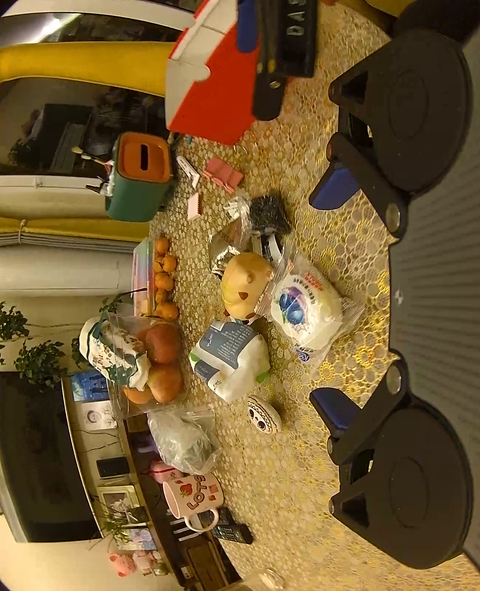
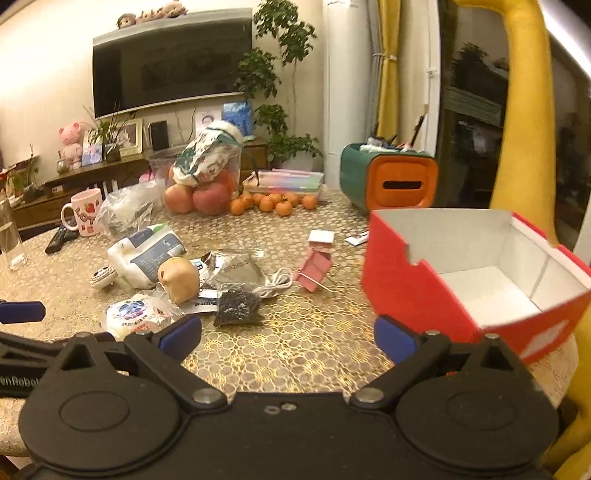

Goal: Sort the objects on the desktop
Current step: 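Grasp the blueberry snack bag with the left gripper while the right grasps the black mesh bag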

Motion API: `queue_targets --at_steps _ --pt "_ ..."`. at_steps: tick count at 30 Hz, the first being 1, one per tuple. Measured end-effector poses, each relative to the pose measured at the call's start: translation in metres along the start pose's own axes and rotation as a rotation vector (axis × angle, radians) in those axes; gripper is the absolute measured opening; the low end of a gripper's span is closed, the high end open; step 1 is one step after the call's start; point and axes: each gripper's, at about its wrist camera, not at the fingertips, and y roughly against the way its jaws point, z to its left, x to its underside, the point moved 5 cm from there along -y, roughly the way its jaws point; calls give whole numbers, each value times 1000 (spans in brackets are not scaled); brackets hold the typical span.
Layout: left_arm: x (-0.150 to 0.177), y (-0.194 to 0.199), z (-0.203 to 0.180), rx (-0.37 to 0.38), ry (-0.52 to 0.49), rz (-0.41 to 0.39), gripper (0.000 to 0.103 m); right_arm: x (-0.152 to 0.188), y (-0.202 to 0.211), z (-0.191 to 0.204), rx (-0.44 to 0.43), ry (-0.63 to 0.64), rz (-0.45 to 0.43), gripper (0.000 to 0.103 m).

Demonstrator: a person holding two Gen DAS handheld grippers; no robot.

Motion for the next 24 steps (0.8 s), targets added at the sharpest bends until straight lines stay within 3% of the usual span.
queue_targets --at_steps 8,15,24 --pt "-4 -42 6 -1 -57 13 103 -7 -55 7 -13 31 55 98" --pt "-2 -70 2 36 -138 50 102 -5 -101 11 -30 34 160 93" --pt "-1 -87 -1 55 -168 60 100 -8 -128 29 -94 57 202 83"
